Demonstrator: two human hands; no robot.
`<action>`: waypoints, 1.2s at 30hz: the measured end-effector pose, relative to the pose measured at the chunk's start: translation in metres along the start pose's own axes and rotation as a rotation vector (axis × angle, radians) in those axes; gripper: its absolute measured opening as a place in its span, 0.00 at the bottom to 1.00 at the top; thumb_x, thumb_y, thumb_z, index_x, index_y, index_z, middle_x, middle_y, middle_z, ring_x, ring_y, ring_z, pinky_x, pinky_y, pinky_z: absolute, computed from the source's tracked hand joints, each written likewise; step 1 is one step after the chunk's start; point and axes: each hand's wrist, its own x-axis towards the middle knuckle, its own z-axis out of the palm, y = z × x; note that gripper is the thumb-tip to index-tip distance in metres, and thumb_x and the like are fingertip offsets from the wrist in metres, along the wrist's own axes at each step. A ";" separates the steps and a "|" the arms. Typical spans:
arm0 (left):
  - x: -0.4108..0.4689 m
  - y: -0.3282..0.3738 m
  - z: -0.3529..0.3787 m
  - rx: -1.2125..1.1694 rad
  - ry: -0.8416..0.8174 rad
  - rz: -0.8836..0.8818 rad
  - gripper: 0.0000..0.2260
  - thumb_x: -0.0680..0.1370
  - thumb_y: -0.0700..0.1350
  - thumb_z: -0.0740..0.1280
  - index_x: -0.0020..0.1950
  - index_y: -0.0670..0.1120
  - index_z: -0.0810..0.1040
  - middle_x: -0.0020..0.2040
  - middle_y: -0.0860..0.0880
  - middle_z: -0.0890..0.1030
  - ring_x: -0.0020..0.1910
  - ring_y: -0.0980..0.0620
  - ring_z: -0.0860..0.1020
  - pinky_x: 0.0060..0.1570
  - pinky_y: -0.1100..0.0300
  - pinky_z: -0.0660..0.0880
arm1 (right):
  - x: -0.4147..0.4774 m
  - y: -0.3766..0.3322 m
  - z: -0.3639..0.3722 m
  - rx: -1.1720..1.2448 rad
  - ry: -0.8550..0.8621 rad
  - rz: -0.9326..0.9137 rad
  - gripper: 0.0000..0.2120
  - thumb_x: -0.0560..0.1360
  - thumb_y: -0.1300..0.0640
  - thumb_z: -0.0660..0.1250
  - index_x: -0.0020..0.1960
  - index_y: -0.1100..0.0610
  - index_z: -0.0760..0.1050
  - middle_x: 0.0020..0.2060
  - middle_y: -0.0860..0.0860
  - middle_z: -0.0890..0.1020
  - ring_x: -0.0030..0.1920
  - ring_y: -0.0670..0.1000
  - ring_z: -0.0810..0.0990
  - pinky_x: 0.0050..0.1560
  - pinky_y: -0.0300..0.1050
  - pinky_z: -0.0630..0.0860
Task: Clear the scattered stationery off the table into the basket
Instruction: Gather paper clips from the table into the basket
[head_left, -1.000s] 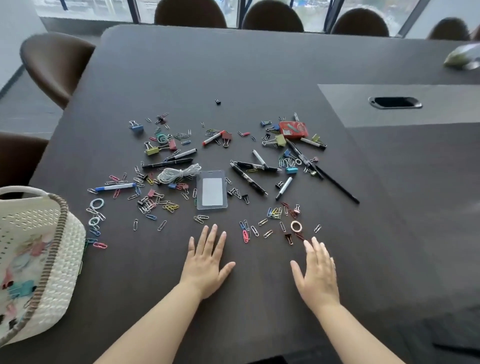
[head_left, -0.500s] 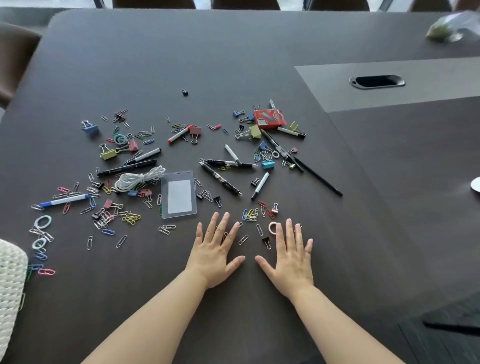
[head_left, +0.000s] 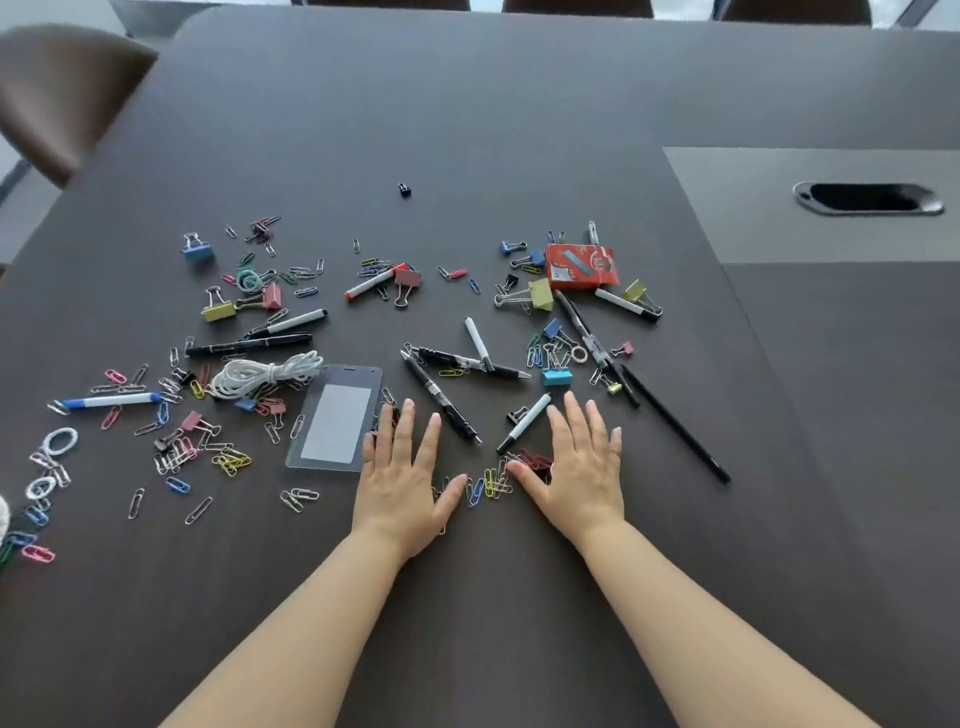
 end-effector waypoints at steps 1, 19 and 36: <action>0.006 -0.001 -0.002 0.018 -0.012 -0.028 0.39 0.68 0.68 0.37 0.75 0.49 0.39 0.75 0.45 0.36 0.72 0.46 0.31 0.70 0.50 0.37 | 0.007 0.003 -0.003 -0.031 -0.027 0.033 0.47 0.65 0.26 0.43 0.75 0.55 0.47 0.76 0.51 0.45 0.75 0.54 0.39 0.71 0.58 0.38; 0.051 -0.005 -0.004 -0.017 0.196 0.016 0.33 0.71 0.63 0.53 0.65 0.40 0.70 0.62 0.43 0.70 0.60 0.46 0.63 0.60 0.47 0.69 | 0.088 0.023 -0.014 0.060 0.077 -0.147 0.40 0.63 0.29 0.64 0.67 0.52 0.64 0.70 0.54 0.62 0.72 0.57 0.56 0.73 0.51 0.51; 0.044 -0.006 0.001 -0.004 0.490 0.168 0.17 0.69 0.59 0.59 0.31 0.47 0.71 0.39 0.47 0.75 0.42 0.48 0.66 0.34 0.56 0.72 | 0.060 0.029 0.003 0.015 0.284 -0.083 0.22 0.65 0.40 0.71 0.45 0.57 0.72 0.63 0.58 0.71 0.63 0.60 0.65 0.60 0.59 0.69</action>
